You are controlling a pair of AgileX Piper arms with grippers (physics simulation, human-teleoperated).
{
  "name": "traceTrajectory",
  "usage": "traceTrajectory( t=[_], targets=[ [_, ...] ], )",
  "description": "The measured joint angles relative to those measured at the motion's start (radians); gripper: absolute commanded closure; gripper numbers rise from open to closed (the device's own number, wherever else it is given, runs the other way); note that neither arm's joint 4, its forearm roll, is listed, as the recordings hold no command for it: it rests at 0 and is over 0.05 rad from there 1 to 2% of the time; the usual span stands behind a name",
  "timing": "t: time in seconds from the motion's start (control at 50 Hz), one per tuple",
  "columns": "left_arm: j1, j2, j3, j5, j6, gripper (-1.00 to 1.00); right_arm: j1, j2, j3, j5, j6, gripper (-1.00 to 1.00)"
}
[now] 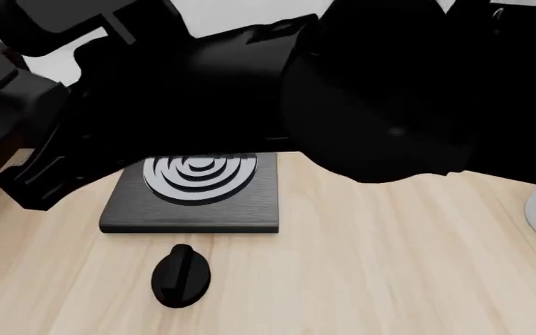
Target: Put the frying pan on the cabinet shelf.
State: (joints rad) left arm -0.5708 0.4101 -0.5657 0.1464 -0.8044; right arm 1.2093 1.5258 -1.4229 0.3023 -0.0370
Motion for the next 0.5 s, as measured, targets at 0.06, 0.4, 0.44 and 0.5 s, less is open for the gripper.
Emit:
traceTrajectory(
  t=[0.06,0.4,0.44,0.5],
  targets=[
    [0.0,-0.001,0.0,-0.001,0.0,-1.0,0.006,0.001,-0.001,-0.001,0.006,1.0],
    [0.005,-0.007,-0.001,-0.007,-0.005,-1.0,0.033,0.009,-0.016,-0.005,0.038,1.0],
    [0.007,-0.008,0.0,-0.008,-0.007,-1.0,0.036,0.01,-0.018,-0.005,0.041,1.0],
    [0.012,-0.011,0.001,-0.008,-0.012,-1.0,0.04,0.012,-0.021,-0.005,0.044,1.0]
  ],
)
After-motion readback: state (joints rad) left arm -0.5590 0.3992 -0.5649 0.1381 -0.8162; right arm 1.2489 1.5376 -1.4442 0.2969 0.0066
